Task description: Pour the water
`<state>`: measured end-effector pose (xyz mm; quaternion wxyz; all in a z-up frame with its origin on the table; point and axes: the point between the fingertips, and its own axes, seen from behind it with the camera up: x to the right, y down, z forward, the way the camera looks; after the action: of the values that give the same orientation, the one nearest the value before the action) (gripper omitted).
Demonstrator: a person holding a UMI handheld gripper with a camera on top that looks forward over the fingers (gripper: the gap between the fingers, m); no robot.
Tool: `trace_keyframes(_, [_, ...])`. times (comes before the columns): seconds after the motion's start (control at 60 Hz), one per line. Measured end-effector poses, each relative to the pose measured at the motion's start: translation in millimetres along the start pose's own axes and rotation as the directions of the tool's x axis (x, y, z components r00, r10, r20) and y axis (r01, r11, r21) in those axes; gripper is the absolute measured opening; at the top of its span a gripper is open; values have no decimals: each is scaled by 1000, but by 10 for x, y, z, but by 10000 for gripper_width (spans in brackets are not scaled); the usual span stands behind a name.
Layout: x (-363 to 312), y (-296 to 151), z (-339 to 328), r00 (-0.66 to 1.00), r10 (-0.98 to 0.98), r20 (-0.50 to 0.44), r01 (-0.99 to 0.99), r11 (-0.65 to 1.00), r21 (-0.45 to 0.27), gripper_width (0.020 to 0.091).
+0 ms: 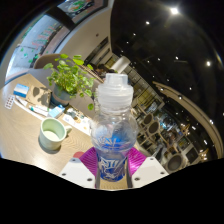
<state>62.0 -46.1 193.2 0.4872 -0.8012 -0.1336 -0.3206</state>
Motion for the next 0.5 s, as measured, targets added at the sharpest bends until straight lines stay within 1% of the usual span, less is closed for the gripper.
trace_keyframes(0.1, [235,-153,294,960,-267,-87,267,964,-5,359])
trace_keyframes(0.2, [269,-322,576,838,-524,-151,527,850,-20,357])
trace_keyframes(0.317, [138,-461,807,624,-759,-187,765,642,-49,356])
trace_keyframes(0.35, [80,-491,860,567,-801,-192,809,585,-51,355])
trace_keyframes(0.417, [-18,-552,918,415,-886,-207,896,437,-76,353])
trace_keyframes(0.5, [-165,-585,1034,242,-946,-217,960,265,-85,355])
